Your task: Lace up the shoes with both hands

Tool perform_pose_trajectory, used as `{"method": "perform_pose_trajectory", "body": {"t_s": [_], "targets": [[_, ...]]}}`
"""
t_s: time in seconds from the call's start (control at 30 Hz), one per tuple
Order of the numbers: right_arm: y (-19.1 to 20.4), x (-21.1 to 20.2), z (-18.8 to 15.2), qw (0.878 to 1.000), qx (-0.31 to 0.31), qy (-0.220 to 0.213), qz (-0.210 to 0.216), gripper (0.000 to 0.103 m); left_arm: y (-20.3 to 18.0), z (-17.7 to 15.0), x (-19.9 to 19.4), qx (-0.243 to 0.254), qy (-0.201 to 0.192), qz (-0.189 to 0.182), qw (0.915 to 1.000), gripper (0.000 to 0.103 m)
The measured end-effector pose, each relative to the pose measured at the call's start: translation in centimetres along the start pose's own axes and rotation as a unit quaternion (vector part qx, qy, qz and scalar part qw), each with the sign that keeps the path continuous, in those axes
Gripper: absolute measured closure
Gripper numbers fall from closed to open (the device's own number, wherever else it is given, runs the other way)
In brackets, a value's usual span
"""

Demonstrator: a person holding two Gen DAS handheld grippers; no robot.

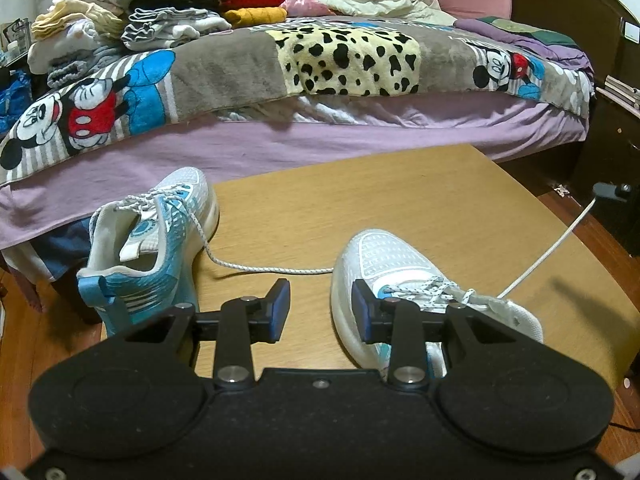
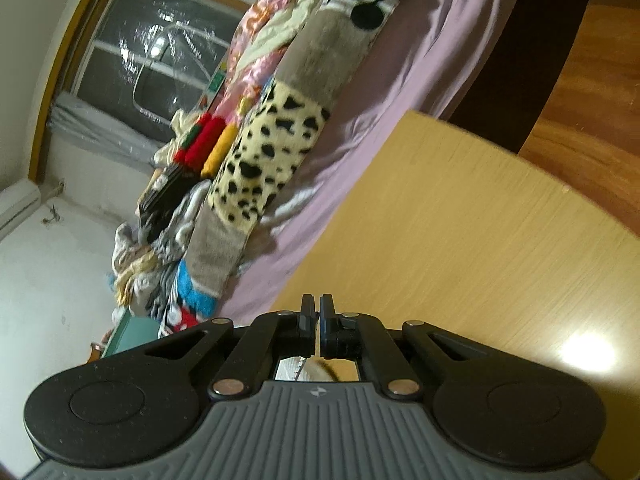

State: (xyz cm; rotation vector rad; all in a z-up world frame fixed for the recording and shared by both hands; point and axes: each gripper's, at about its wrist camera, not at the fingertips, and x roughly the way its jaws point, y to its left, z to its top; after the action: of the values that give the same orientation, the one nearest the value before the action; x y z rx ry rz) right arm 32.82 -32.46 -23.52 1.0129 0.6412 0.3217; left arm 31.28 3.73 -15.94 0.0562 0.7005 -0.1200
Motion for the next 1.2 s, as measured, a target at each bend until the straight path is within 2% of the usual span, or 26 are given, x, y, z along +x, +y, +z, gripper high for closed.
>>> {"method": "perform_pose_trajectory", "body": {"t_s": [0.67,1.2], "targets": [[-3.6,-5.8,5.7,0.994,0.025,-0.102,-0.036,0.099,-0.7,0.1,0.0,0.011,-0.003,0.0,0.9999,0.07],[-5.3,-9.2,7.5,0.985,0.029,-0.154,-0.072,0.099,-0.7,0.1,0.0,0.013,-0.003,0.001,0.9999,0.07]]}}
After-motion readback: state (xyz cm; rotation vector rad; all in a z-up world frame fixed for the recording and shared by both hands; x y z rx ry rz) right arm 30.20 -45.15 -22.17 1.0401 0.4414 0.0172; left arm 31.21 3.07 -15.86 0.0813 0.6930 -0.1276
